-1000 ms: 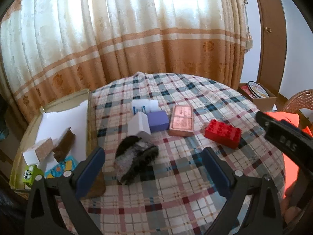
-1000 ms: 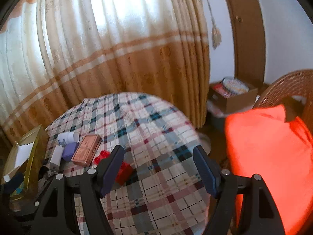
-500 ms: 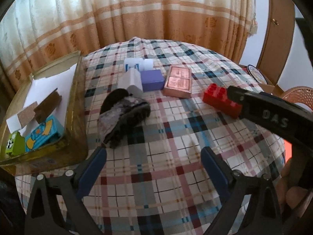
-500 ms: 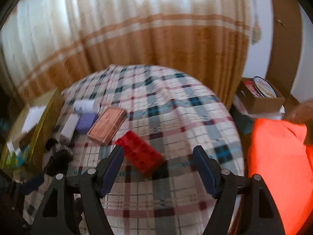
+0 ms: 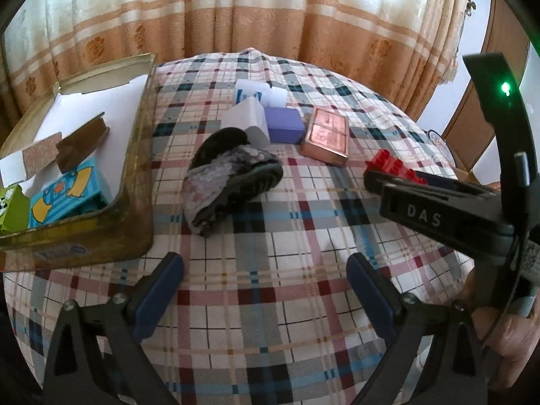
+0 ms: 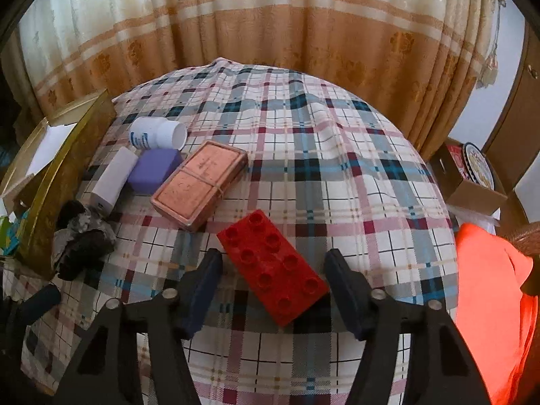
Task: Organize rigid objects
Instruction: 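Move the right gripper to the red Lego brick and grasp it, then lift the red brick with the right gripper while the left grasps the black cloth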
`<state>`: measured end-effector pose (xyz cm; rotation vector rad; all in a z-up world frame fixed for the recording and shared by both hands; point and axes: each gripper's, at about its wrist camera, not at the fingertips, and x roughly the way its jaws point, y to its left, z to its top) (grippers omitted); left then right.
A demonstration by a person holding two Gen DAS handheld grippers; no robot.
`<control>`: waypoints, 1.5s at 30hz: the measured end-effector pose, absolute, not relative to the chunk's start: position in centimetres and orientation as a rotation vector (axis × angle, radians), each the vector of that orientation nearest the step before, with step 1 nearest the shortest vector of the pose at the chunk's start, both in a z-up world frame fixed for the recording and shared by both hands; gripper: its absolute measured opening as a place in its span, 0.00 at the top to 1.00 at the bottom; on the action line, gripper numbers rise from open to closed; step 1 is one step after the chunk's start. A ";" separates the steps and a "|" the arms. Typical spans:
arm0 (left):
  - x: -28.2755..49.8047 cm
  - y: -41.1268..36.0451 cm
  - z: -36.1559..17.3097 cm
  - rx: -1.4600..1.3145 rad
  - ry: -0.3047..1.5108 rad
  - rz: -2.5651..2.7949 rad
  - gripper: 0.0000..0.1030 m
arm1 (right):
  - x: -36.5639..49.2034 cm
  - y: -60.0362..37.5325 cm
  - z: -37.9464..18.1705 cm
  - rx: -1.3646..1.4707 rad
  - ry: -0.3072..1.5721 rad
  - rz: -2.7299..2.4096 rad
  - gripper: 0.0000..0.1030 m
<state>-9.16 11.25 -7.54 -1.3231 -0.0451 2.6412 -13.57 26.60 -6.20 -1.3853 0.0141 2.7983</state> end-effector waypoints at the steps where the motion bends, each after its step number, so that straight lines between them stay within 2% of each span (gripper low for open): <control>1: -9.2 11.3 -7.6 -1.324 -0.044 2.636 0.02 | -13.4 26.5 -6.1 -1.382 0.006 2.812 0.48; 6: -9.2 11.5 -7.7 -1.338 -0.010 2.635 0.01 | -13.1 26.9 -6.0 -1.362 0.052 2.835 0.67; 10: -9.2 11.7 -7.7 -1.341 0.003 2.637 0.01 | -12.5 28.0 -5.8 -1.338 0.222 2.913 0.67; 14: -8.6 11.6 -7.1 -1.266 0.013 2.658 0.01 | -11.3 28.2 -5.0 -1.221 0.260 2.956 0.67; 19: -8.4 12.5 -5.2 -1.099 0.255 2.742 0.01 | -10.8 29.7 -4.9 -1.158 0.386 2.931 0.67; 21: -9.3 12.1 -4.4 -1.087 0.239 2.748 0.01 | -10.9 30.0 -4.9 -1.157 0.413 2.927 0.67; 23: -10.7 11.8 -4.4 -1.135 0.228 2.740 0.02 | -10.9 30.0 -4.9 -1.160 0.407 2.926 0.67; 25: -12.2 12.0 -4.9 -1.185 0.256 2.728 0.08 | -11.0 29.9 -4.9 -1.169 0.400 2.924 0.67; 29: -13.2 12.9 -5.4 -1.206 0.335 2.709 0.09 | -11.0 30.0 -5.0 -1.174 0.408 2.919 0.67; 33: -14.0 13.5 -6.5 -1.264 0.366 2.672 0.18 | -11.0 30.1 -5.1 -1.178 0.407 2.916 0.67; 36: -14.5 14.0 -6.9 -1.274 0.413 2.668 0.19 | -11.0 30.1 -5.1 -1.178 0.410 2.913 0.67; 45: -15.3 14.6 -6.9 -1.300 0.376 2.653 0.19 | -11.0 30.1 -5.3 -1.182 0.406 2.901 0.67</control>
